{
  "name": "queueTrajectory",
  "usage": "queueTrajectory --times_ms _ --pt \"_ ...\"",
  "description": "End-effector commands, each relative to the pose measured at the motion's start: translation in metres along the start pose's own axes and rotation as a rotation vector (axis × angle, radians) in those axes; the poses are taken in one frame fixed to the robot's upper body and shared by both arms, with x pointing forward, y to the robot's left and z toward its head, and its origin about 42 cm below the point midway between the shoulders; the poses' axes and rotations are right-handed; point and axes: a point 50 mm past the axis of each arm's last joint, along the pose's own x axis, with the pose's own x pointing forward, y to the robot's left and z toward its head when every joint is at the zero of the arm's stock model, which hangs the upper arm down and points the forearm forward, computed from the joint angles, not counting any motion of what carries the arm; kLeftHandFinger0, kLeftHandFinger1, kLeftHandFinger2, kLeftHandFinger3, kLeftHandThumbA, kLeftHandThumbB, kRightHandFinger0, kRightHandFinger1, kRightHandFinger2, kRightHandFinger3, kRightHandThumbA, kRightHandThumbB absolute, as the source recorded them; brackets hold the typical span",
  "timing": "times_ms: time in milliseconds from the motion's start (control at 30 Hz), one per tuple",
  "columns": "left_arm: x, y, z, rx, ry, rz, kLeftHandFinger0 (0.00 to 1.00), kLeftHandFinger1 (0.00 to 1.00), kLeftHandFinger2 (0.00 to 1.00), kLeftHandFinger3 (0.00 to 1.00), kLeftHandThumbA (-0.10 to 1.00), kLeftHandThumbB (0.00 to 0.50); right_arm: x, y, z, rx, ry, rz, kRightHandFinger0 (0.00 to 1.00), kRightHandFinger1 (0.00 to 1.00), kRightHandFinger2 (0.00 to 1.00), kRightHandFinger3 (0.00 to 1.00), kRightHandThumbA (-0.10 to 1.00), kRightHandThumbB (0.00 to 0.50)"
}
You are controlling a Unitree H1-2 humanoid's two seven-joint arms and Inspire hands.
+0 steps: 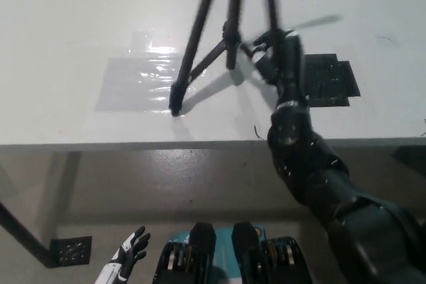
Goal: A tripod lies near the right hand side of the table and the robot grab a leg of the tripod using its right hand and put it up right.
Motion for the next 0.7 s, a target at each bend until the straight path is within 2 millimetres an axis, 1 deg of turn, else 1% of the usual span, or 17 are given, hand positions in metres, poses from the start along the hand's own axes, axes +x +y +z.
queueTrajectory --times_ms 0,33,67,133,200,233,267,300,333,367,400,433,467,500,567,600,667 --pt "-0.002 0.003 0.005 0.016 -0.039 -0.017 1.0 1.0 1.0 1.0 1.0 0.364 -0.023 0.005 -0.027 -0.154 -0.019 0.051 0.0 0.05 0.36 0.29 -0.1 0.122" --pt "-0.001 0.004 0.006 0.024 -0.041 -0.019 1.0 1.0 1.0 1.0 1.0 0.359 -0.022 0.004 -0.026 -0.178 -0.046 0.048 0.0 0.12 0.5 0.42 -0.1 0.127" --pt "0.0 0.003 0.006 0.026 -0.04 -0.02 1.0 1.0 1.0 1.0 1.0 0.359 -0.023 0.003 -0.027 -0.195 -0.064 0.052 0.0 0.16 0.57 0.51 -0.1 0.137" --pt "0.0 0.002 0.006 0.025 -0.042 -0.022 1.0 1.0 1.0 1.0 1.0 0.358 -0.023 0.002 -0.027 -0.225 -0.095 0.058 0.0 0.22 0.64 0.61 -0.1 0.144" --pt "0.0 0.002 0.006 0.027 -0.041 -0.021 1.0 1.0 1.0 1.0 1.0 0.359 -0.023 0.002 -0.028 -0.231 -0.098 0.067 0.0 0.29 0.72 0.68 -0.1 0.128" --pt "0.0 0.001 0.006 0.026 -0.039 -0.021 1.0 1.0 1.0 1.0 1.0 0.36 -0.023 0.002 -0.028 -0.229 -0.09 0.074 0.0 0.32 0.74 0.7 -0.1 0.124" --pt "-0.001 0.001 0.005 0.02 -0.037 -0.022 1.0 1.0 1.0 1.0 1.0 0.361 -0.023 0.002 -0.029 -0.219 -0.072 0.084 0.11 0.44 0.82 0.73 0.04 0.154" --pt "-0.001 0.001 0.006 0.018 -0.039 -0.022 1.0 1.0 1.0 1.0 1.0 0.363 -0.022 0.003 -0.03 -0.183 -0.032 0.113 0.34 0.64 0.96 0.94 0.28 0.229" --pt "0.0 0.001 0.007 0.014 -0.034 -0.022 1.0 1.0 1.0 1.0 1.0 0.371 -0.02 0.003 -0.033 -0.09 0.035 0.171 0.66 0.93 1.0 1.0 0.44 0.346" --pt "-0.001 0.001 0.007 0.014 -0.036 -0.023 1.0 1.0 1.0 1.0 1.0 0.365 -0.019 0.003 -0.033 -0.074 0.042 0.186 0.78 1.0 1.0 1.0 0.48 0.38" --pt "-0.001 0.001 0.007 0.013 -0.04 -0.024 1.0 1.0 1.0 1.0 1.0 0.363 -0.019 0.003 -0.034 -0.05 0.052 0.209 0.83 1.0 1.0 1.0 0.49 0.391" --pt "0.0 0.002 0.006 0.015 -0.045 -0.027 1.0 1.0 1.0 1.0 1.0 0.361 -0.016 0.003 -0.036 -0.051 0.117 0.276 1.0 1.0 1.0 1.0 0.72 0.485" --pt "0.0 0.002 0.006 0.021 -0.047 -0.027 1.0 1.0 1.0 1.0 1.0 0.36 -0.014 0.002 -0.036 -0.045 0.147 0.291 1.0 1.0 1.0 1.0 0.8 0.499" --pt "0.0 0.002 0.006 0.022 -0.051 -0.028 1.0 1.0 1.0 1.0 1.0 0.357 -0.011 0.0 -0.036 -0.035 0.151 0.294 1.0 1.0 1.0 1.0 0.87 0.5" --pt "0.0 0.002 0.006 0.025 -0.05 -0.025 1.0 1.0 1.0 1.0 1.0 0.359 -0.008 -0.004 -0.036 0.011 0.156 0.297 1.0 1.0 1.0 1.0 0.91 0.5" --pt "0.0 0.003 0.007 0.029 -0.047 -0.02 1.0 1.0 1.0 1.0 1.0 0.363 -0.003 -0.009 -0.033 0.065 0.169 0.298 1.0 1.0 1.0 1.0 0.91 0.5" --pt "-0.001 0.003 0.007 0.033 -0.04 -0.02 1.0 1.0 1.0 1.0 1.0 0.371 0.003 -0.014 -0.03 0.092 0.157 0.294 1.0 1.0 1.0 1.0 0.96 0.5"
